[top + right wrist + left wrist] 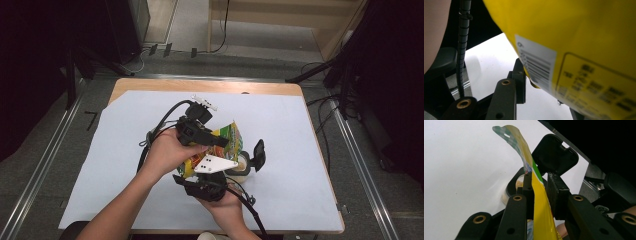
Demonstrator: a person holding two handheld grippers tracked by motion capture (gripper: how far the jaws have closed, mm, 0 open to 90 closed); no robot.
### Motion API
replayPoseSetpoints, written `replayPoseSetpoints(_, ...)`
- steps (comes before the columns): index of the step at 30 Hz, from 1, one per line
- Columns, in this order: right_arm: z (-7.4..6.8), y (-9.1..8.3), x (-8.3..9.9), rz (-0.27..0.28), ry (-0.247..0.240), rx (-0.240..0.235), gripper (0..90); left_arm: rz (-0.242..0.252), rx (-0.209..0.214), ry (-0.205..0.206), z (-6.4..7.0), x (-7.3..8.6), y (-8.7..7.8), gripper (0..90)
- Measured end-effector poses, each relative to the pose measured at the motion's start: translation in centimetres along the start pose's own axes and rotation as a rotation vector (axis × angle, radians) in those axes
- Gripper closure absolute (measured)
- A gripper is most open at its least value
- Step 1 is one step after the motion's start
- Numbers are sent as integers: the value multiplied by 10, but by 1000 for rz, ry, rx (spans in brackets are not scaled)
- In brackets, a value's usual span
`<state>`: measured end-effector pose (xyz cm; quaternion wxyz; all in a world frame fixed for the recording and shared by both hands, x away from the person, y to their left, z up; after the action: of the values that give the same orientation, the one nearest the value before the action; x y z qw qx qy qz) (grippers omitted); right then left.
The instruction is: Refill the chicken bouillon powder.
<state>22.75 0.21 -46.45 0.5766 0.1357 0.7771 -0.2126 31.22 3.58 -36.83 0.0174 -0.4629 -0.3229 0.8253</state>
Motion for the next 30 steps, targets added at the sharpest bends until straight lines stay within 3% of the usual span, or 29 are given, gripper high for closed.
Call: replayPoseSetpoints(30, 3, -3, 1, 2, 23, 7, 689, -21, 14, 1, 1, -1, 7, 775)
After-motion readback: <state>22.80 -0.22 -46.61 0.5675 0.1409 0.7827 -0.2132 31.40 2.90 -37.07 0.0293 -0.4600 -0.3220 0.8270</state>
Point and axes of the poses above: each handheld gripper's, and its own axes: y roughly forward along the jaws, x roughly out of its underside, z roughly to its right, the point moved 4 cm from there along y, roughly forward along the jaws, and after that the axes turned 14 degrees about z, right-handed, at the moved point
